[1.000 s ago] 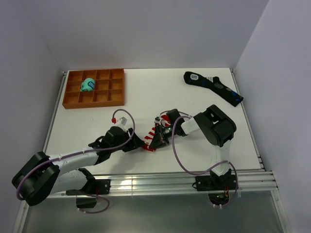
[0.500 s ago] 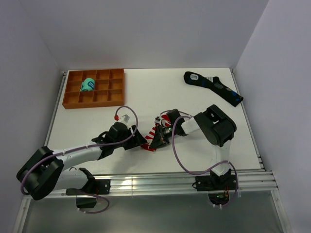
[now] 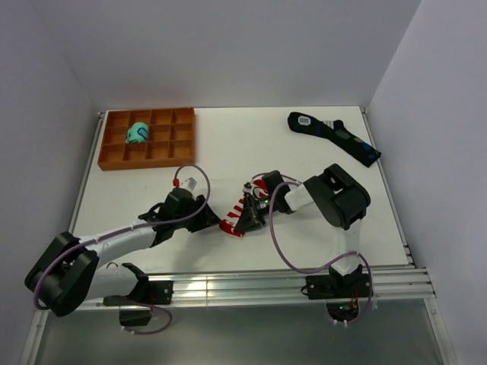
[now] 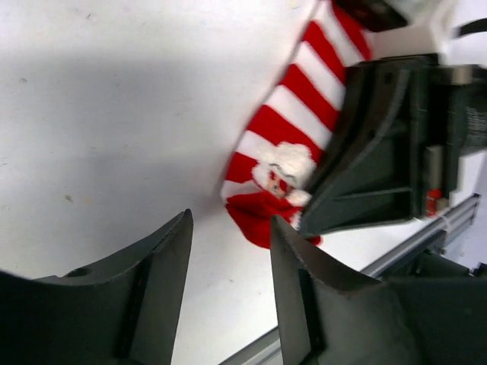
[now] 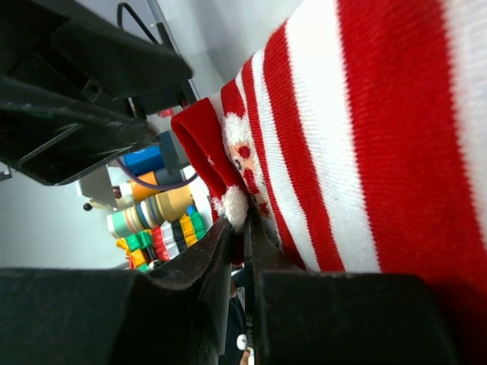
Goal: Roll the socks
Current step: Roll the sock at the center of the board.
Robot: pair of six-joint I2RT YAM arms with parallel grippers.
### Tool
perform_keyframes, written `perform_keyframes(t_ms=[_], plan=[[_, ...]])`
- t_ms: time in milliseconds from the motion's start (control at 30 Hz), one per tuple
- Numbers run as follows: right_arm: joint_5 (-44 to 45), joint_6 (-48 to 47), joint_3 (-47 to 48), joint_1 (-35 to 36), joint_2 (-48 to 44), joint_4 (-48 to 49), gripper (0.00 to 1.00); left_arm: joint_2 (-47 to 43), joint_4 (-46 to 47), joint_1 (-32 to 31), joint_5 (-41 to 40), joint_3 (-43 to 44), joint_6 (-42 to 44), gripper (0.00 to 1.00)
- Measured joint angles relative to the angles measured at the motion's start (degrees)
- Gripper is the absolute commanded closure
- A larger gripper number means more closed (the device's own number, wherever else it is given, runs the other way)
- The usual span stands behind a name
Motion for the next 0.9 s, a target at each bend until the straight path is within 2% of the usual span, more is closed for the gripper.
perform_keyframes(t_ms=[133, 233, 300, 433, 600, 900], plan=[[-0.39, 2.71, -0.98, -0.22, 0.0, 2.97, 0.89, -5.97, 1.6, 0.0, 0.17, -2.6, 1.03, 0.41], [-1.03, 5.4, -1.42, -0.52, 0.02, 5.03, 0.89, -10.12, 3.78, 0.0, 0.2, -5.62, 1.25, 0.43], [-1.92, 8.57, -2.45, -0.87, 0.04, 8.41, 0.89, -11.06, 5.88, 0.0, 0.26, -7.56, 1.57, 0.49], [-3.63, 15.85, -4.87, -1.68, 0.42, 16.83, 0.92, -11.13, 9.22, 0.0, 0.68, -11.08, 1.84, 0.55], [-4.83, 21.03, -5.92, -2.21, 1.25, 22.71, 0.94, -11.06, 11.39, 0.0, 1.57, -12.85, 1.88, 0.54], [-4.72, 20.46, -6.56, -2.54, 1.86, 24.3, 0.97, -5.81, 13.33, -0.04, 1.81, -10.91, 2.49, 0.5]])
